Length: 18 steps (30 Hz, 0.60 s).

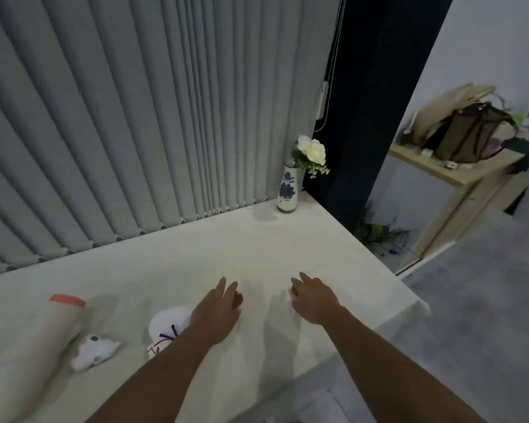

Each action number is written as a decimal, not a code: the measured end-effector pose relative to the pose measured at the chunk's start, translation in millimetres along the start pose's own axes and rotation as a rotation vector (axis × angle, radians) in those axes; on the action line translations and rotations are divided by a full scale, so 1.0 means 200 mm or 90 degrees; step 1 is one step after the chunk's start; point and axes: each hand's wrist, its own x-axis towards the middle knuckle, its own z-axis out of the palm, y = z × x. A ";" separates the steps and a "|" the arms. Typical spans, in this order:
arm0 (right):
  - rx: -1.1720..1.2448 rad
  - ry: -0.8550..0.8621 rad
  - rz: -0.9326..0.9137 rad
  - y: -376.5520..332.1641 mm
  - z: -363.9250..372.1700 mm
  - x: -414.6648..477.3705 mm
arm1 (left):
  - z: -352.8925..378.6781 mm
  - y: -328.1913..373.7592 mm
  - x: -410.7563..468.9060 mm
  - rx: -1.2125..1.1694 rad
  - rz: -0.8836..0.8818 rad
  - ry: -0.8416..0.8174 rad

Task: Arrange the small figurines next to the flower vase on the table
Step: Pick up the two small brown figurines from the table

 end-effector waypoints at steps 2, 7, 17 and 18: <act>0.016 0.009 0.011 0.02 0.04 0.01 | 0.03 -0.01 0.03 -0.024 -0.031 0.004; 0.100 -0.010 0.058 0.08 0.18 0.04 | 0.11 -0.01 0.08 -0.056 -0.071 -0.015; 0.224 0.148 0.047 0.13 0.25 0.15 | 0.22 0.01 0.15 -0.060 -0.146 -0.005; 0.221 0.153 0.035 0.15 0.25 0.16 | 0.22 0.02 0.15 -0.063 -0.154 0.002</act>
